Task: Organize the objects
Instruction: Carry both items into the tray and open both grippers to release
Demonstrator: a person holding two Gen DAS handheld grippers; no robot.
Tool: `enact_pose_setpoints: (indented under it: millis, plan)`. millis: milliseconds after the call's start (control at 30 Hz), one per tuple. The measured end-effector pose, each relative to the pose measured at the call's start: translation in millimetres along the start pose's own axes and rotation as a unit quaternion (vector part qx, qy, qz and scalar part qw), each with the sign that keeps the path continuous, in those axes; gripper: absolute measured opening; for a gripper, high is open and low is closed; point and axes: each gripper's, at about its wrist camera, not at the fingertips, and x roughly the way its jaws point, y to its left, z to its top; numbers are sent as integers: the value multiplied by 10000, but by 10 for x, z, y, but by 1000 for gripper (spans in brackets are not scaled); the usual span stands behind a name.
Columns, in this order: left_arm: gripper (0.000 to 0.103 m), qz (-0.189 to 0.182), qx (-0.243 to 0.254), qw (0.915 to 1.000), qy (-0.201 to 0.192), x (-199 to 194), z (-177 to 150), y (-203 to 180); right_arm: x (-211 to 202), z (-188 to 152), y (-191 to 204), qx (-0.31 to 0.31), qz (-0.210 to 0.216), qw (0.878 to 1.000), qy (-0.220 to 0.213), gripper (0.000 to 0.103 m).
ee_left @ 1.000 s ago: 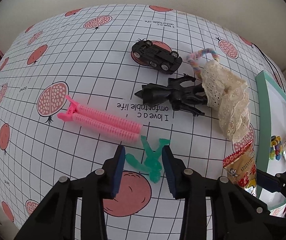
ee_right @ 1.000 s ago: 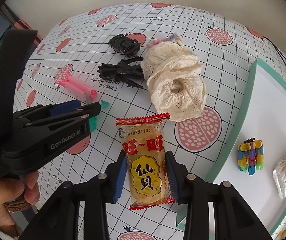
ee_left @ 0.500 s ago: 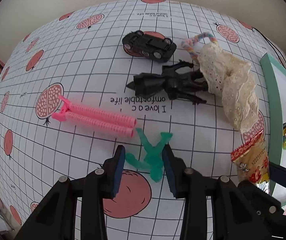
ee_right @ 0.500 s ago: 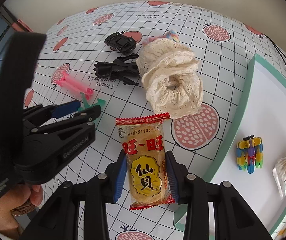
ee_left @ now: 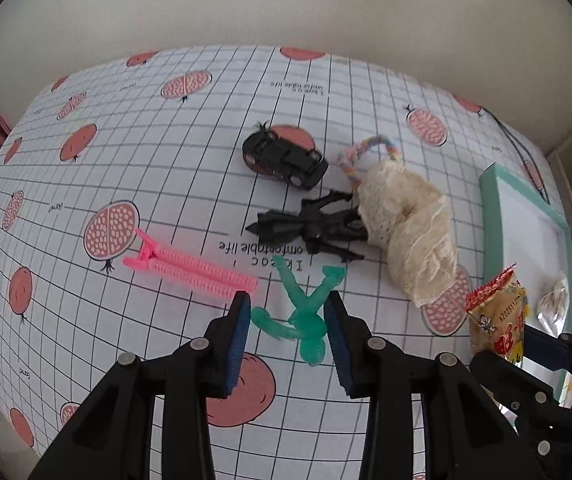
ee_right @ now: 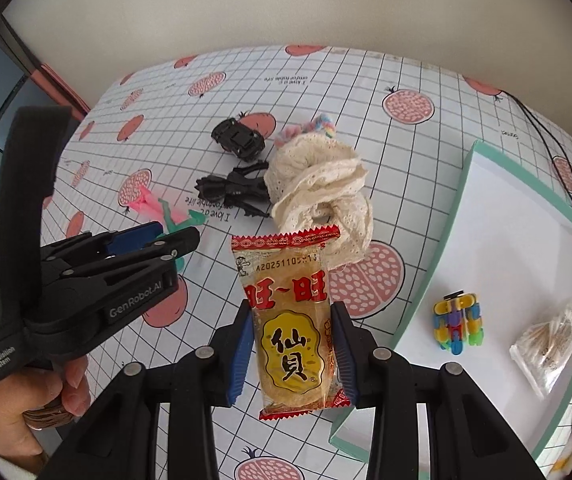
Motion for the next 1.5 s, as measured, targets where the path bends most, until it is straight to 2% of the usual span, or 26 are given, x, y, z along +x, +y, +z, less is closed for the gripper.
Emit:
enact_pose_setpoints:
  millis: [167, 300, 633, 867, 1033, 1300, 1500]
  plan:
    - [40, -198, 113, 9990, -374, -274, 138, -218, -214, 18, -271, 165, -90, 9997, -161, 40]
    - [40, -409, 228, 9979, -456, -371, 146, -483, -264, 12, -645, 458, -312, 9984, -86, 40]
    - [40, -958, 625, 9934, -119, -248, -2, -1311, -478, -204, -1645, 1280, -840, 9882, 51, 40]
    - [40, -1205, 911, 9884, 158, -120, -152, -1773, -663, -379, -2080, 1621, -1019, 9815, 39, 40]
    - [40, -1281, 967, 9866, 312, -20, -229, -1930, -612, -452, -2190, 1683, -1037, 9801, 192, 40]
    - [40, -1155, 1055, 9852, 697, 240, -371, -2046, -221, -554, -2166, 1563, -1008, 9796, 757, 40]
    - [42, -1084, 1123, 9840, 858, 313, -412, -2070, -172, -598, -2148, 1500, -1040, 9793, 879, 40]
